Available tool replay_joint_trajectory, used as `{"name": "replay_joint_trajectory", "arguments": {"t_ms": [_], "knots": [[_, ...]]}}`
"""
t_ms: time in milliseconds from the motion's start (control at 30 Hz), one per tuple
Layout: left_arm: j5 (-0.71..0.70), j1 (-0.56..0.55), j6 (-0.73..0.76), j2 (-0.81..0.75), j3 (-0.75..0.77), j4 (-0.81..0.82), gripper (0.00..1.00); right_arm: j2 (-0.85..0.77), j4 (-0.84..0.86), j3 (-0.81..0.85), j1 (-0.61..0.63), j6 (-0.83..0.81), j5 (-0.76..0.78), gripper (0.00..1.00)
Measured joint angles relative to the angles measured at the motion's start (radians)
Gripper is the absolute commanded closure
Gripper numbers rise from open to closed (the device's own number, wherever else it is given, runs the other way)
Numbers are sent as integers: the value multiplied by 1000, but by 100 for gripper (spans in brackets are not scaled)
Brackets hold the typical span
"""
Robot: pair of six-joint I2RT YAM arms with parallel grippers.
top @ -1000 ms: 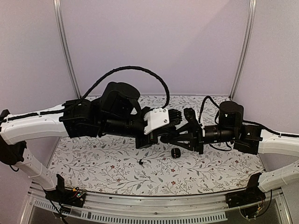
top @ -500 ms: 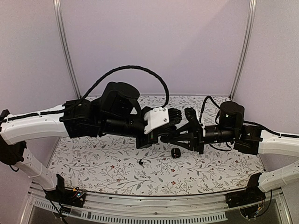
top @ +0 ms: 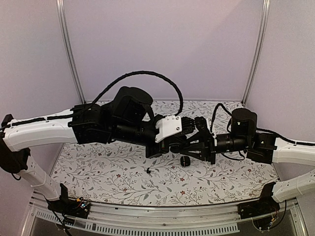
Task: Insert the wireless bluetooth earbuds into the charging case
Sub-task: Pick up the right earbud from the right side groove of the charging case.
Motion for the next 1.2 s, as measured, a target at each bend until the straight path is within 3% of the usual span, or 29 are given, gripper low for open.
{"name": "replay_joint_trajectory", "arguments": {"t_ms": [700,1200], "knots": [[43,0,-1,32,32,-16,100,-47,-6,-37,0,-8,-5,100],[9,0,1,-18,35,-17,100,-49,114,-60,1,0,-8,100]]}}
